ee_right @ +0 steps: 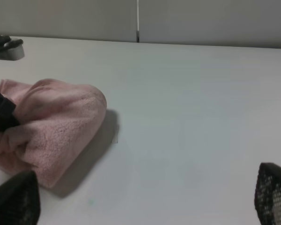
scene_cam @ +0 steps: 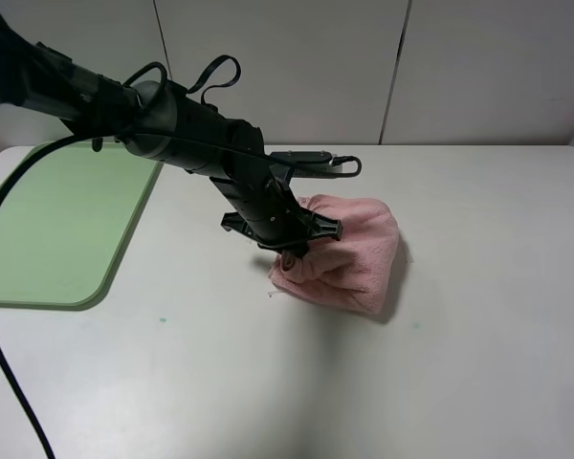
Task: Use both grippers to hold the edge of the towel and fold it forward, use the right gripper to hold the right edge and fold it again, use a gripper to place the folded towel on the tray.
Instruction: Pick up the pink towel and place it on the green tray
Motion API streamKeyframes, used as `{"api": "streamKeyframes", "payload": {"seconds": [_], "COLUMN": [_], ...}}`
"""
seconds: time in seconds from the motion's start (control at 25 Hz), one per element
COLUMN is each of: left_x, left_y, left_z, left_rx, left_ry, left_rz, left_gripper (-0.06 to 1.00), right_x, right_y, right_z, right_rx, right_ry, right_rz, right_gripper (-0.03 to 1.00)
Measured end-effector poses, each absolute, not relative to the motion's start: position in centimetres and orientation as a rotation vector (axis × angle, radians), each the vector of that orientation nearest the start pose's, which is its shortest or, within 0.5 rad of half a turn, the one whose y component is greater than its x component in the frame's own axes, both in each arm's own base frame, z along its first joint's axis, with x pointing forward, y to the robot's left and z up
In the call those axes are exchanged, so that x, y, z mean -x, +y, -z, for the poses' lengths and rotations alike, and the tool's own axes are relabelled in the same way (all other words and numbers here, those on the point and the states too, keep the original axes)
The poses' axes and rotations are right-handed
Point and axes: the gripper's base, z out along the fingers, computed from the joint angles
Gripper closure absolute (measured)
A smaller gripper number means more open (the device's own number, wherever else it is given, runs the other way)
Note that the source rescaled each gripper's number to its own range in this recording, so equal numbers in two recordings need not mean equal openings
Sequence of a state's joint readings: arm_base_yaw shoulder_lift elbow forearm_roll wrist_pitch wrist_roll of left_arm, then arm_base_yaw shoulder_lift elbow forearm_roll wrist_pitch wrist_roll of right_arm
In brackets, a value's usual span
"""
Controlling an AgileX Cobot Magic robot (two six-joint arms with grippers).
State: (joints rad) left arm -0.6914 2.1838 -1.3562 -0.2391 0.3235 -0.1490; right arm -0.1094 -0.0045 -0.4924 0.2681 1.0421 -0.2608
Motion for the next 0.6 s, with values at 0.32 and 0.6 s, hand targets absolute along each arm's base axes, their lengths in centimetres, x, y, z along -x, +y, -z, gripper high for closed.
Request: {"api": "streamKeyframes", "payload": {"seconds": [0.32, 0.6], "left_x": [-33.5, -34.7], "left_y": [-27.9, -25.4], "left_z": [-10.8, -13.1], "left_rx": [-0.523, -0.540], "left_ry": [2.655, 2.650], "left_rz": [0.401, 0.326], "left_gripper": [0.82, 0.82], "right_x": [0.3, 0.3], "right_y": [2.1, 2.1], "right_z": [-27.9, -27.9], "right_rx": [0.160, 0.160], "right_ry": [1.995, 1.995], "right_rz": [-0.083, -0.083], "right_gripper": [-0.03, -0.03]}}
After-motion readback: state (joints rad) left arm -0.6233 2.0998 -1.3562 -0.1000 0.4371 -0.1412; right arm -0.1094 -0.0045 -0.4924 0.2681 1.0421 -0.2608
